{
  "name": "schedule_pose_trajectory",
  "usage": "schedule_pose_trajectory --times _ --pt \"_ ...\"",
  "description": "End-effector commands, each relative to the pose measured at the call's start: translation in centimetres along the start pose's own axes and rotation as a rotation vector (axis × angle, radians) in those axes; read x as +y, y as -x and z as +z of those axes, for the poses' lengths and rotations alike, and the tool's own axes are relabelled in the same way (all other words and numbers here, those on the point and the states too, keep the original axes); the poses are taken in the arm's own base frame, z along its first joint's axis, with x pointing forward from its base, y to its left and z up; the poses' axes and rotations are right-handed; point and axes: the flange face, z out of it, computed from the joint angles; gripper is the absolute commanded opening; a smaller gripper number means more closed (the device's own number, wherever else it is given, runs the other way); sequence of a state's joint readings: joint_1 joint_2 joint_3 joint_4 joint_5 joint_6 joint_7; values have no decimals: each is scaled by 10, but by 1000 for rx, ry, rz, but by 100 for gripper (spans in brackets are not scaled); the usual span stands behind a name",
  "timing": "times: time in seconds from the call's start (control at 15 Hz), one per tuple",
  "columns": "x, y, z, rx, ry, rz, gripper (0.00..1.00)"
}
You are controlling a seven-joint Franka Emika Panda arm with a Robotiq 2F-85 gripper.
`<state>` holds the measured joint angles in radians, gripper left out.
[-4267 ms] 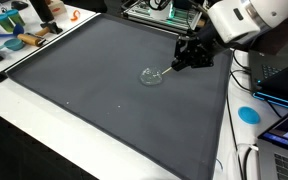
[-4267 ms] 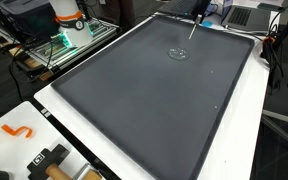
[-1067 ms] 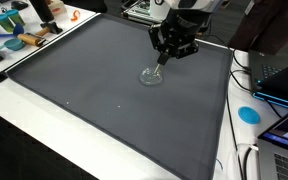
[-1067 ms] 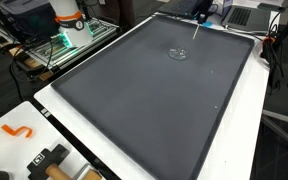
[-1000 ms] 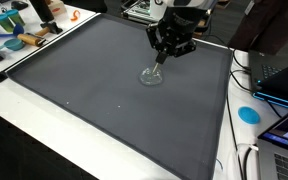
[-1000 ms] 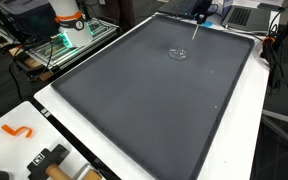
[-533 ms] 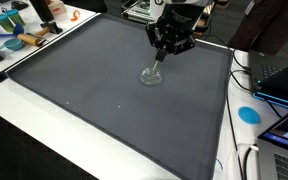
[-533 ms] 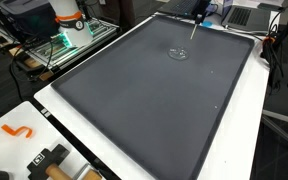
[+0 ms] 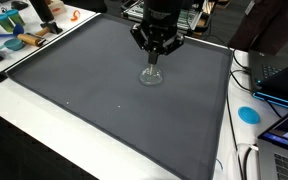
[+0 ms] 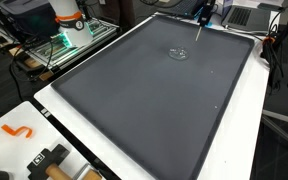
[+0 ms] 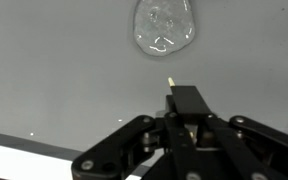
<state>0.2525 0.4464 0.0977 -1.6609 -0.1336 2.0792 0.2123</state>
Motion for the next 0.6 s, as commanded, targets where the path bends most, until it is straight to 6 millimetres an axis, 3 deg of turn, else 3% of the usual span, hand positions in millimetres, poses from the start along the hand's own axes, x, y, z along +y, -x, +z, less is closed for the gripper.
schedule_pose_trajectory --times 0.0,0.53 --pt "23 10 6 2 -167 -28 3" --pt "64 28 30 -6 -359 -62 3"
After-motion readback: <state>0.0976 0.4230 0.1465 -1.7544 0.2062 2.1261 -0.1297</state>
